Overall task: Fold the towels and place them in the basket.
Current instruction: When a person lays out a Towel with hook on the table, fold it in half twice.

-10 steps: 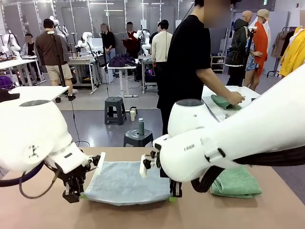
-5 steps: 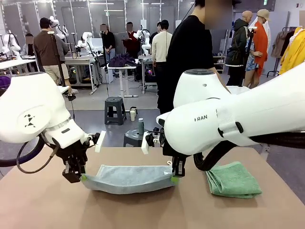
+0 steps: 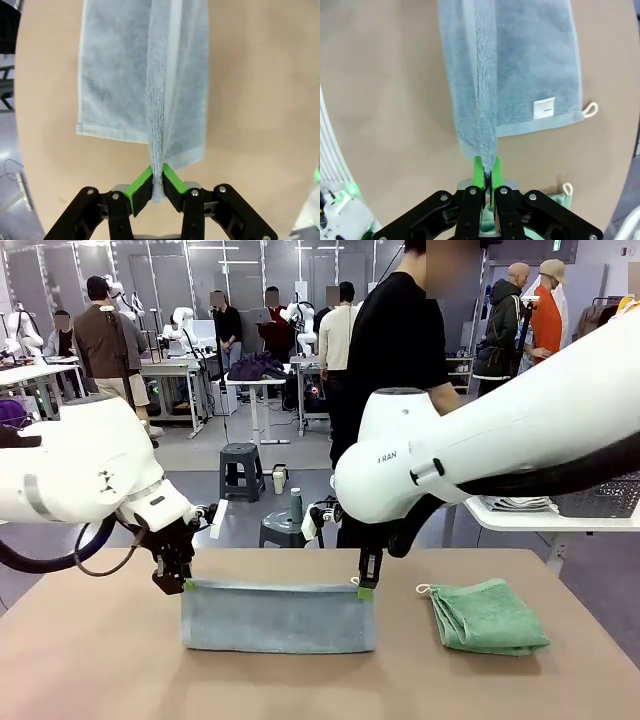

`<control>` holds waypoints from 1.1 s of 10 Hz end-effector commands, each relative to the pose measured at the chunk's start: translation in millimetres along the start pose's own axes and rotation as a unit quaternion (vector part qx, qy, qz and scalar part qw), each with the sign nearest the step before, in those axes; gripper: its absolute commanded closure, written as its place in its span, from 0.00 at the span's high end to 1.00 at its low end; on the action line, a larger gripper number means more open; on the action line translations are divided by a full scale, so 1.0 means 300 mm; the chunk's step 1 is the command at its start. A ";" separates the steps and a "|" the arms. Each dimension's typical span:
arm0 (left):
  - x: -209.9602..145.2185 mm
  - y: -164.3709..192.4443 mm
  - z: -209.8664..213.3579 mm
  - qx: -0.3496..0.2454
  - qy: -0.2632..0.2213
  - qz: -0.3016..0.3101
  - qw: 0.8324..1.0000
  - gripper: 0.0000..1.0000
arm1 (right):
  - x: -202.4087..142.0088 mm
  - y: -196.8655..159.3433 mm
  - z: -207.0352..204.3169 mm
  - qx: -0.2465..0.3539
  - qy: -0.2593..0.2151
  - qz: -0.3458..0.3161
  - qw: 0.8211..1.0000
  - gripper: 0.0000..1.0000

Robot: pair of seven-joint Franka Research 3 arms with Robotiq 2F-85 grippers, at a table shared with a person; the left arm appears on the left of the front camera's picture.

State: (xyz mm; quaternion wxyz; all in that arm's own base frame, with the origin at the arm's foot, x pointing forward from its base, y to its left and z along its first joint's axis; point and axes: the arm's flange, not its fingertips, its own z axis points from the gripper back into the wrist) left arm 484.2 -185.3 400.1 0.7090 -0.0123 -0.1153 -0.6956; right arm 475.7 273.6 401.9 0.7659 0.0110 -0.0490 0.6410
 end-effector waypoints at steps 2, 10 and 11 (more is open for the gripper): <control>-0.018 0.147 -0.120 -0.008 -0.014 -0.027 0.999 0.10 | 0.060 -0.135 -0.107 -0.001 0.036 -0.018 0.999 0.07; -0.010 0.355 -0.301 0.013 0.029 -0.046 0.998 0.10 | 0.091 -0.317 -0.245 -0.020 0.040 -0.029 0.999 0.07; -0.011 0.366 -0.307 0.015 0.031 -0.049 0.998 0.10 | 0.098 -0.325 -0.252 -0.021 0.039 -0.025 0.999 0.07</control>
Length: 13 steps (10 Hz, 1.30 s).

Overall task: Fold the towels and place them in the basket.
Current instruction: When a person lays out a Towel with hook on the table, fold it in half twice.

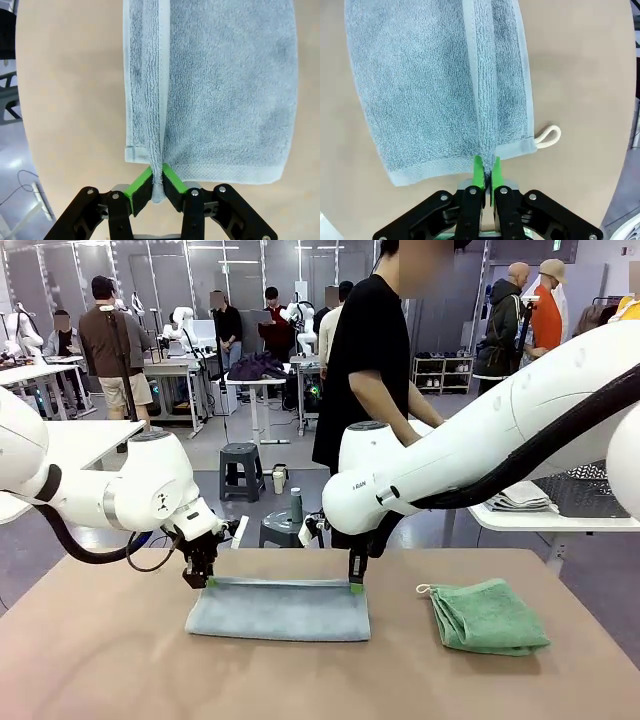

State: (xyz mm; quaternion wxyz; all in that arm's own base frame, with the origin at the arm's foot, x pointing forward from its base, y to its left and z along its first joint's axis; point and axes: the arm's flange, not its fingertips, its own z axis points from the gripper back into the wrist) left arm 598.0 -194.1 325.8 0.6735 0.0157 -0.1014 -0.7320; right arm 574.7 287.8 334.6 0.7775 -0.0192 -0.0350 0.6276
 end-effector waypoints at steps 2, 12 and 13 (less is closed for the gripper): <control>-0.002 0.033 -0.005 0.017 0.013 0.000 1.000 0.41 | 0.019 -0.030 -0.020 -0.014 0.008 -0.018 1.000 0.07; 0.015 -0.072 0.194 0.055 0.004 0.046 0.997 1.00 | -0.014 0.067 0.174 -0.071 0.003 -0.060 0.996 1.00; 0.024 -0.097 0.217 0.050 0.012 0.065 0.997 1.00 | -0.021 0.088 0.205 -0.057 0.010 -0.114 0.992 1.00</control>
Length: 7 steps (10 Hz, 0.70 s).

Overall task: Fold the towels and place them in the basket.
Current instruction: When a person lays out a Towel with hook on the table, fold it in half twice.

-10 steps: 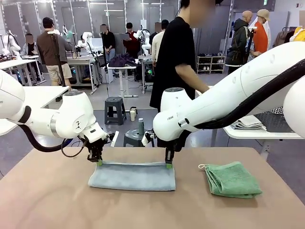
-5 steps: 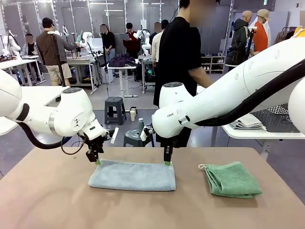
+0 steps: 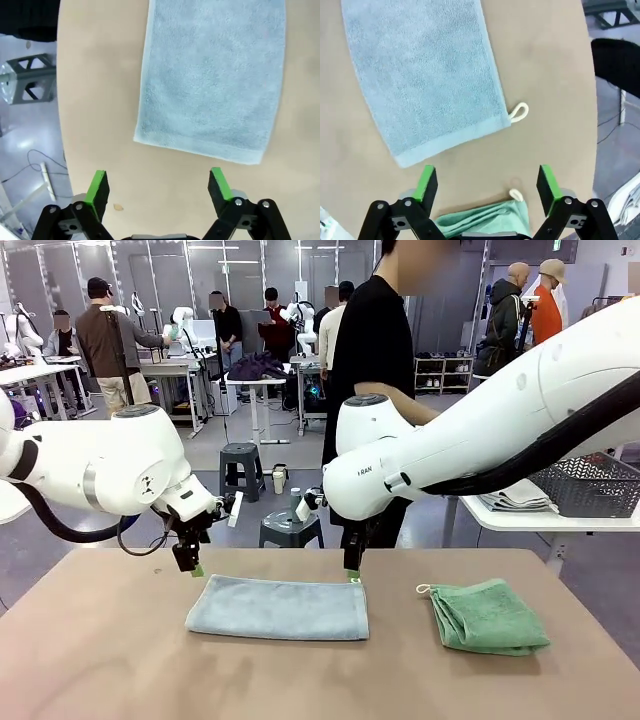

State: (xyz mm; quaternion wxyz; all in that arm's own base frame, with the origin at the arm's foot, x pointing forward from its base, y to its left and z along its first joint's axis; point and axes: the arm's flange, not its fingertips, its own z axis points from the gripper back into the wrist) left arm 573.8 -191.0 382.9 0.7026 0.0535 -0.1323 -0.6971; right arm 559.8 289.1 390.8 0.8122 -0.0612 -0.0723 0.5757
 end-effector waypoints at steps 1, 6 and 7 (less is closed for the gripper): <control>0.013 -0.080 0.059 -0.025 0.021 0.055 0.998 1.00 | -0.037 0.080 0.061 0.011 0.024 -0.114 0.993 1.00; -0.022 -0.264 0.256 -0.033 0.029 0.314 0.948 1.00 | -0.094 0.202 0.130 0.052 0.011 -0.350 0.935 1.00; -0.045 -0.318 0.303 -0.022 0.011 0.345 0.938 1.00 | -0.099 0.216 0.117 0.047 0.006 -0.375 0.926 1.00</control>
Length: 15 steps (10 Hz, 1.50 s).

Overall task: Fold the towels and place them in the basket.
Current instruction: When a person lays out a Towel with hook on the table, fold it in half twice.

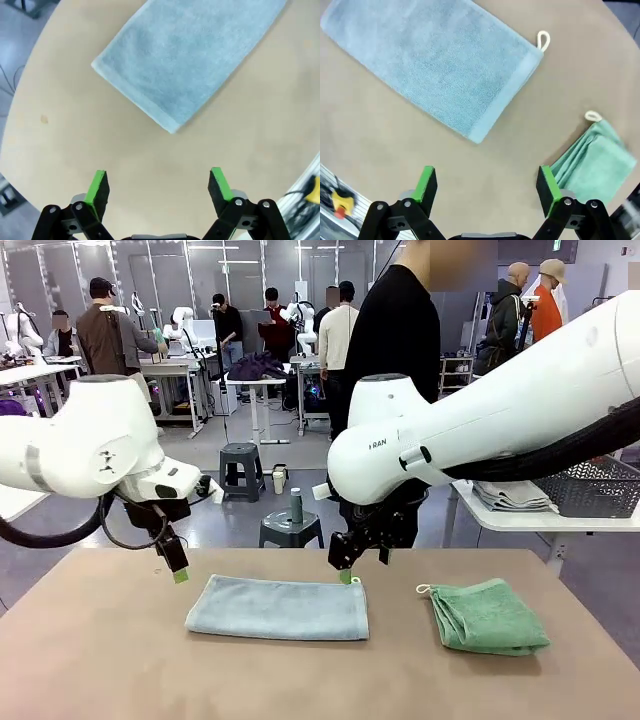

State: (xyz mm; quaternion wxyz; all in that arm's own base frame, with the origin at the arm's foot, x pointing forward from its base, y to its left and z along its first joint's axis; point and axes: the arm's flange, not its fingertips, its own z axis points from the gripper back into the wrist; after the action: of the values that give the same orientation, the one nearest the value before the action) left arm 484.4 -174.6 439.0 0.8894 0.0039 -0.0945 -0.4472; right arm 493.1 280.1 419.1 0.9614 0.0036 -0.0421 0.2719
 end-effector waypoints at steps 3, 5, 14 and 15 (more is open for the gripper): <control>-0.265 -0.152 0.142 0.037 -0.068 0.069 0.995 1.00 | -0.057 0.007 -0.073 0.020 -0.075 -0.128 0.989 1.00; -0.348 -0.178 0.151 0.042 -0.088 0.050 0.994 1.00 | -0.048 -0.018 -0.117 0.042 -0.090 -0.167 0.981 1.00; -0.349 -0.181 0.172 0.036 -0.083 0.060 0.994 1.00 | 0.015 -0.039 -0.178 0.055 -0.053 -0.174 0.982 1.00; -0.349 -0.181 0.172 0.036 -0.083 0.060 0.994 1.00 | 0.027 -0.052 -0.229 0.040 -0.062 -0.215 0.974 1.00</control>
State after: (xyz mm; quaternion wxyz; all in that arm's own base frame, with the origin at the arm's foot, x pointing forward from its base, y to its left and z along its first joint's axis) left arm 370.6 -117.0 467.6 0.8999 -0.0128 -0.1878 -0.3935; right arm 500.2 265.6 363.5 0.9874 0.0792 -0.0800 0.1110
